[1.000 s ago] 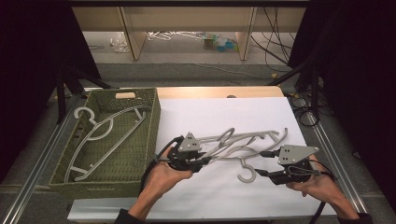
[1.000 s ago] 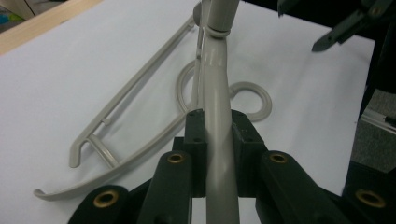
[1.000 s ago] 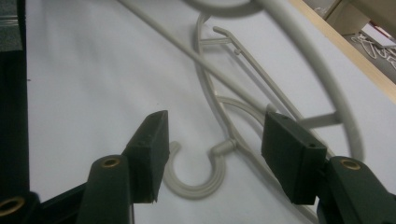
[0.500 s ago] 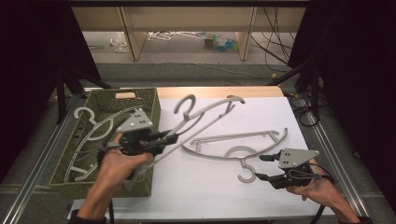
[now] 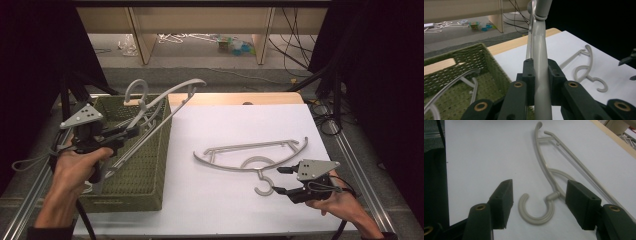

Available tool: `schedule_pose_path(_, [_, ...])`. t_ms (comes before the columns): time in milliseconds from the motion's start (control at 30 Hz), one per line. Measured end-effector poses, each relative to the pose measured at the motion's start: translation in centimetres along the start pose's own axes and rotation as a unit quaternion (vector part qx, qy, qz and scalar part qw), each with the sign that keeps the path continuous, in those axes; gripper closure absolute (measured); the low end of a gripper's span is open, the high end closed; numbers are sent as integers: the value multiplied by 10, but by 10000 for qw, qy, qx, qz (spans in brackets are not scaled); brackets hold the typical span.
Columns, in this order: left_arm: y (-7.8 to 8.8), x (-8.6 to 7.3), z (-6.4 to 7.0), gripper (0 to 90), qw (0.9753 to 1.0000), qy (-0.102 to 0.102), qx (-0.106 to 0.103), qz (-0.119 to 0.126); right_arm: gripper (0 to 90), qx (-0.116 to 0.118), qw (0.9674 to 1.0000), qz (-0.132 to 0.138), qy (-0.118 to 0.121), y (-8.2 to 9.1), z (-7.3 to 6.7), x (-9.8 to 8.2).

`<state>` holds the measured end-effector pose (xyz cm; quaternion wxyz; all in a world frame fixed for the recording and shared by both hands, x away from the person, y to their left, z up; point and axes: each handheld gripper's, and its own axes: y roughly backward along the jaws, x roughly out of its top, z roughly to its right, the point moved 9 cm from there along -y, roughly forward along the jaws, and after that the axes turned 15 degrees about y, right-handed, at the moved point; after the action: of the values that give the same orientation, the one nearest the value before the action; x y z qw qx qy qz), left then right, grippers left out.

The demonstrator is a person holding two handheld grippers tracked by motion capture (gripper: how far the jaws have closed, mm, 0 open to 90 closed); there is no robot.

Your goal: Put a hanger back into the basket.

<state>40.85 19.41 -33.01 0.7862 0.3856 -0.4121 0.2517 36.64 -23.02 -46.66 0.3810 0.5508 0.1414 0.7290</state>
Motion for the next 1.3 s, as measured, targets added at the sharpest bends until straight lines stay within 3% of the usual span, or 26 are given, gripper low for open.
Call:
schedule_pose_path(200, [5,0,-27,790,9998,66,200,64,364,-73,9999,69,-132,0,2,0])
schedule_pose_path(300, [8,0,-36,790,9994,-28,327,66,344,-115,9997,95,-197,-1,3,0])
schedule_pose_path(600, [8,-9,-64,790,9990,0,438,47,235,-154,9991,126,-385,-1,6,0])
schedule_pose_path(700, [8,-11,-74,790,9985,62,535,17,236,-172,9989,158,-396,-1,6,0])
schedule_pose_path(900, [8,-12,-91,790,9977,-63,668,-32,239,-164,9991,170,-360,-2,5,1])
schedule_pose_path(1300, [11,-28,-121,790,9966,-19,810,-176,236,-100,9992,113,-364,-3,4,-2])
